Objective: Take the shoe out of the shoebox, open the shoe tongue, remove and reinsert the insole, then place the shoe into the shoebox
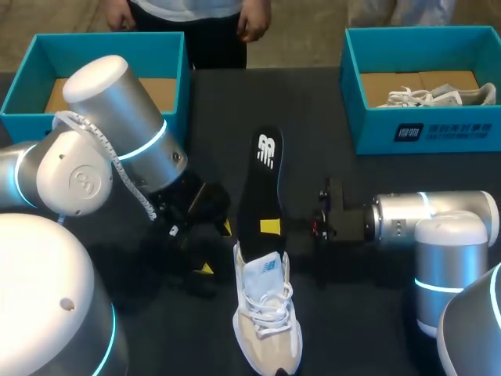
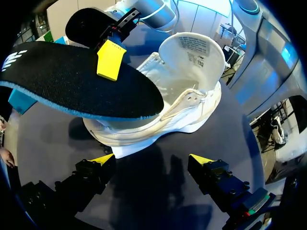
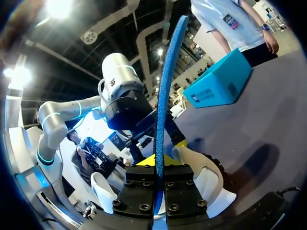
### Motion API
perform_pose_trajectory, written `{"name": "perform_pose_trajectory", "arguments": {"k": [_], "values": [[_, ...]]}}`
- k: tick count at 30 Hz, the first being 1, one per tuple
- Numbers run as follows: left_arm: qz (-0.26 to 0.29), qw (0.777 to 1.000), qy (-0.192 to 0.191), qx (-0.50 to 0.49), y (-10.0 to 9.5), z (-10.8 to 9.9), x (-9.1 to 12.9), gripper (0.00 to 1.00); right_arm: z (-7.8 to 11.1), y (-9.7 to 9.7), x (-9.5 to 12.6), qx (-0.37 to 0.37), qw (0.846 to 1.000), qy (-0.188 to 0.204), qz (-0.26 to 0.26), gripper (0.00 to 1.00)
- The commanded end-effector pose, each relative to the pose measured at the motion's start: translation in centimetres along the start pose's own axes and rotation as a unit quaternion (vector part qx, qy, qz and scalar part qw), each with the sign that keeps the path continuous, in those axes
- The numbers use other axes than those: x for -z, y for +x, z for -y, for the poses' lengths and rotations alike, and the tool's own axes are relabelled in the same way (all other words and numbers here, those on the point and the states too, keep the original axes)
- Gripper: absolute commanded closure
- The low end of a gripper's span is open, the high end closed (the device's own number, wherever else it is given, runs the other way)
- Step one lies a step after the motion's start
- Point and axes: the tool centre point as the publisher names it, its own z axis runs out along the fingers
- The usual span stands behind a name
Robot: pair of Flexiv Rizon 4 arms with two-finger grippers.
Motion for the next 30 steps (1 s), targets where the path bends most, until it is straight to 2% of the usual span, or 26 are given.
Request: {"name": "perform_pose_trajectory", "arguments": {"k": [1, 12, 30], "values": [[0.001, 1.000, -0.002, 0.000, 0.1, 0.1, 0.0, 0.00, 0.0, -0.1, -0.4, 0.002, 1.000, -0.002, 0.002, 1.00], [0.001, 1.000, -0.002, 0.000, 0.1, 0.1, 0.0, 0.00, 0.1, -0.6, -0.4, 0.010, 1.000, -0.003, 0.003, 1.00], [0.001, 1.000, -0.002, 0.000, 0.1, 0.1, 0.0, 0.00, 1.7, -0.7, -0.5, -0.002, 1.000, 0.002, 0.003, 1.00]]}}
